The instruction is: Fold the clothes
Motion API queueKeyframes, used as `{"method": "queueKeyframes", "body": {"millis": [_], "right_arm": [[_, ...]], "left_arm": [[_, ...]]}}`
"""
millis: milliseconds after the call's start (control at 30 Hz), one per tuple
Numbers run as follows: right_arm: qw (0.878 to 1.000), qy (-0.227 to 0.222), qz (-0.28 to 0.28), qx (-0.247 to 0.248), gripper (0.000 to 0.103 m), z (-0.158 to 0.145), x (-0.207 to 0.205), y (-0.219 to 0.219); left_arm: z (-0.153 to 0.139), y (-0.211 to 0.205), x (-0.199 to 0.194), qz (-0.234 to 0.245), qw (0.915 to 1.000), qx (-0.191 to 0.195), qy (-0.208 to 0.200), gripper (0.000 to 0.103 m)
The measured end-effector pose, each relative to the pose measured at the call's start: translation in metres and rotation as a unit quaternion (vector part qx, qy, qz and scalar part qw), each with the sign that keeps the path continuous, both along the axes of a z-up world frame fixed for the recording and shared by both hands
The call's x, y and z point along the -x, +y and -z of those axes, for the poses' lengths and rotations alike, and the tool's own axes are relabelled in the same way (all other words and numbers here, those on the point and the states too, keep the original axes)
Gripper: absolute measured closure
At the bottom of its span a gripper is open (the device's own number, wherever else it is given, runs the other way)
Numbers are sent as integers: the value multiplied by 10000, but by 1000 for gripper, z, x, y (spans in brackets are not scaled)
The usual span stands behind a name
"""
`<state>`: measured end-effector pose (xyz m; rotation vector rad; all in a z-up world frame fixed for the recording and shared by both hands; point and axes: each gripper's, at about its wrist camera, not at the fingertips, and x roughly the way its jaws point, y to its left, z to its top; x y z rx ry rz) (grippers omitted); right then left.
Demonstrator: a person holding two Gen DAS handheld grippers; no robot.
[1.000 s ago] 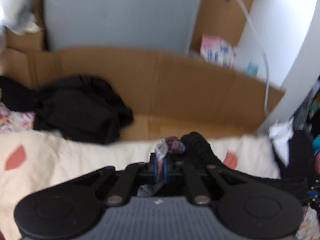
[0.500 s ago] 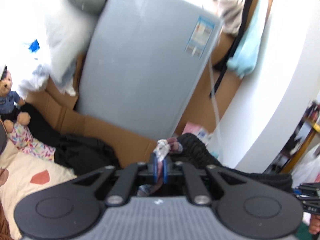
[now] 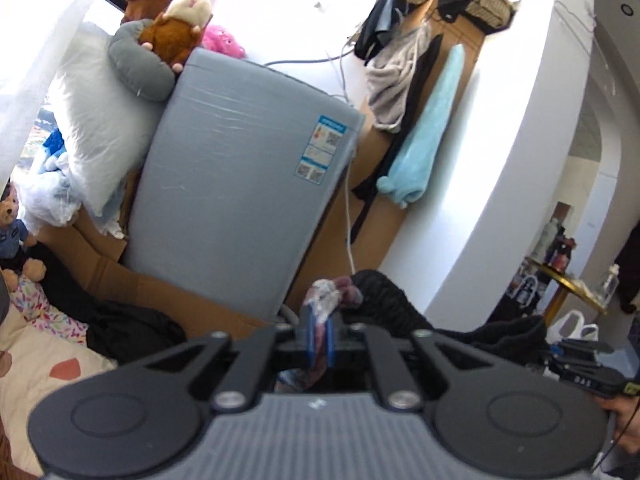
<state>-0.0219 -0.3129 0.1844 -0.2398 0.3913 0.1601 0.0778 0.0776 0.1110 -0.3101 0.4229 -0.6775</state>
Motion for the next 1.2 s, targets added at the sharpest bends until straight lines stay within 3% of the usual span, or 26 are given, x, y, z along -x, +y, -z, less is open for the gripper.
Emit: {"method": "queueKeyframes", "body": {"millis": [300,500,767,1200], "right_arm": [[9966,15,-763,298,88,-27,92,10],[9925,310,-1128,363,88,-22,118,15],[9877,1102,-1057,324,88,46,62,20],[9779,1957,-633,378,88,192,-93,2]], "left_arm": [[-22,28,97,392,9991,-5,-152,97],[-17,30,126,719,9974,-62,56,97],[57,17,77,739,9912,-460,1000,97],[167,14,-60,56,9865,-520,1549,97]]}}
